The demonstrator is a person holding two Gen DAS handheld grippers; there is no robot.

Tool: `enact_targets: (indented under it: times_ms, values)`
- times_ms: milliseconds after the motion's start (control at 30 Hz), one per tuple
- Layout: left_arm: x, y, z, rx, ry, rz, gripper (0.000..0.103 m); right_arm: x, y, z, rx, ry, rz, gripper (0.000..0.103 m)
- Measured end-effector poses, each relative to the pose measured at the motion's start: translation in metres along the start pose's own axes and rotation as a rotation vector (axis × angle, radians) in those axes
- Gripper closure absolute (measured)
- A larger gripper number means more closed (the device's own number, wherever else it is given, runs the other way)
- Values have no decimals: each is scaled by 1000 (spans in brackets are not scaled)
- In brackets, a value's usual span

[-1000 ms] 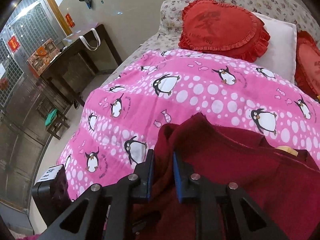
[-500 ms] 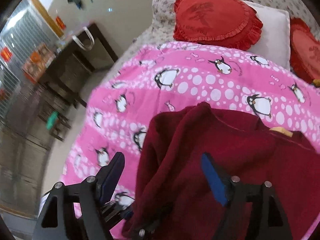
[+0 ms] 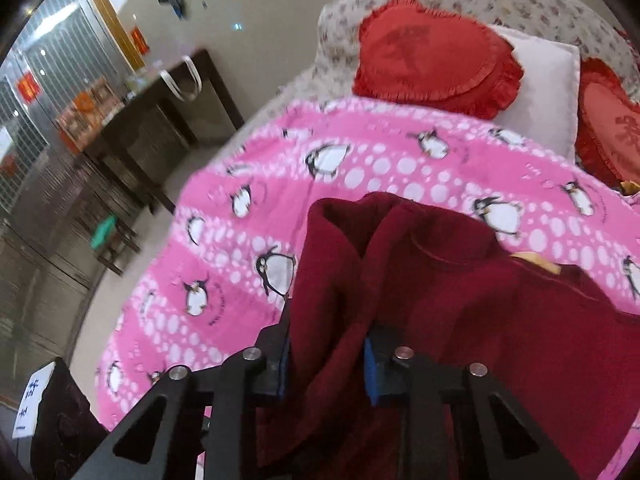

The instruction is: Fold small clothes

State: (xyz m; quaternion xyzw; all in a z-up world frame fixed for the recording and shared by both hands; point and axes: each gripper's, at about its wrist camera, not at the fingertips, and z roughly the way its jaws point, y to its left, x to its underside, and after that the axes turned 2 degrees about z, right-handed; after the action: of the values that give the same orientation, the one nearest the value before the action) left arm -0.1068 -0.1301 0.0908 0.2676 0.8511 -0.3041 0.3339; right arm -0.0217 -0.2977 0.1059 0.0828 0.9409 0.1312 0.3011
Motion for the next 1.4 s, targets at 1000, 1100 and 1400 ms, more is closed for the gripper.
enact_targets:
  times_ms: [1000, 1100, 1400]
  values:
    - [-12, -177, 80, 241, 261, 199, 72, 97, -267, -98, -47, -186, 489, 83]
    - [-12, -165, 47, 204, 214, 255, 69, 104, -263, -112, -32, -189, 501, 77]
    - [6, -112, 57, 41, 207, 194, 69, 143, -203, -155, -63, -204, 474, 37]
